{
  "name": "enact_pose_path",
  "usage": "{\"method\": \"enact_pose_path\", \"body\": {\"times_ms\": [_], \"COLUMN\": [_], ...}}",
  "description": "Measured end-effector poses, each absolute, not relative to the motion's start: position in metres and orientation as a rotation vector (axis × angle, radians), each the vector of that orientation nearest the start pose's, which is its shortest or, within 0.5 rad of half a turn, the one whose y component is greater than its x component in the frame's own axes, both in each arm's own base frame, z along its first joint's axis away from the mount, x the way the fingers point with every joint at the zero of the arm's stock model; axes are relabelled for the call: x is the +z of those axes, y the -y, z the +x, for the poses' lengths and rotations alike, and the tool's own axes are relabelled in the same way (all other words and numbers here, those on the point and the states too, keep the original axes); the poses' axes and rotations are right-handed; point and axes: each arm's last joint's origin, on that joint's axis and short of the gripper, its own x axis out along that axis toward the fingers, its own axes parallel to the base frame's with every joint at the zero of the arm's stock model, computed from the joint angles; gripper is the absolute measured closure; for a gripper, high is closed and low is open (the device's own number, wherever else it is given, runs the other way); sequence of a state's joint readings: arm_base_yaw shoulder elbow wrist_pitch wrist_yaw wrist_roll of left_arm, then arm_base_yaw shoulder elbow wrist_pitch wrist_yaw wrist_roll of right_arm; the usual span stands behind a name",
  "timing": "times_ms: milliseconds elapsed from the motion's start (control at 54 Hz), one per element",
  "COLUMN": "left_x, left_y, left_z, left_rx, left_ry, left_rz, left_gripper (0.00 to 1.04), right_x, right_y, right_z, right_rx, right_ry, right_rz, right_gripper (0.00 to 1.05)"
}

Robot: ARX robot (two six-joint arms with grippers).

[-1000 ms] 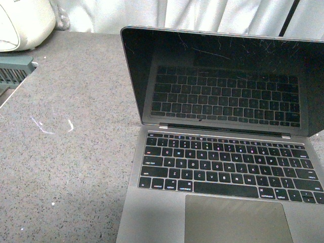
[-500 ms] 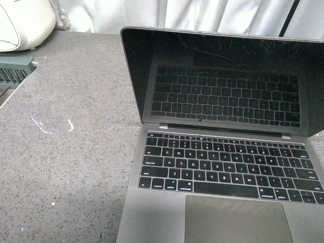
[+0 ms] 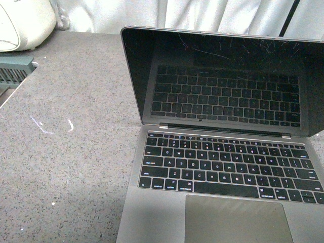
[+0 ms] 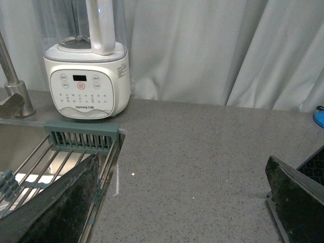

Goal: Close laptop

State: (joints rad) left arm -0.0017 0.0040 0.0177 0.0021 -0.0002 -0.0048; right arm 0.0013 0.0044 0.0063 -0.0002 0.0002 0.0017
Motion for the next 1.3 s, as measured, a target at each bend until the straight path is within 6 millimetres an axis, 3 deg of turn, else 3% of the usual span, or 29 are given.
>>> {"method": "enact_pose_path", "body": {"times_ms": [1296], "left_x": [0.1693], "left_y": [0.0002], "left_z": [0.0969], "left_rx": [-0.002], "left_ry": [0.015], "left_rz": [-0.005], "left_gripper": [0.06], "right_x": [0.1653], "right_y": [-0.0001], "right_z": [0.0976], "right_rx": [0.001], "right_ry": [0.002], "right_rz": [0.002], "right_gripper": [0.09]}}
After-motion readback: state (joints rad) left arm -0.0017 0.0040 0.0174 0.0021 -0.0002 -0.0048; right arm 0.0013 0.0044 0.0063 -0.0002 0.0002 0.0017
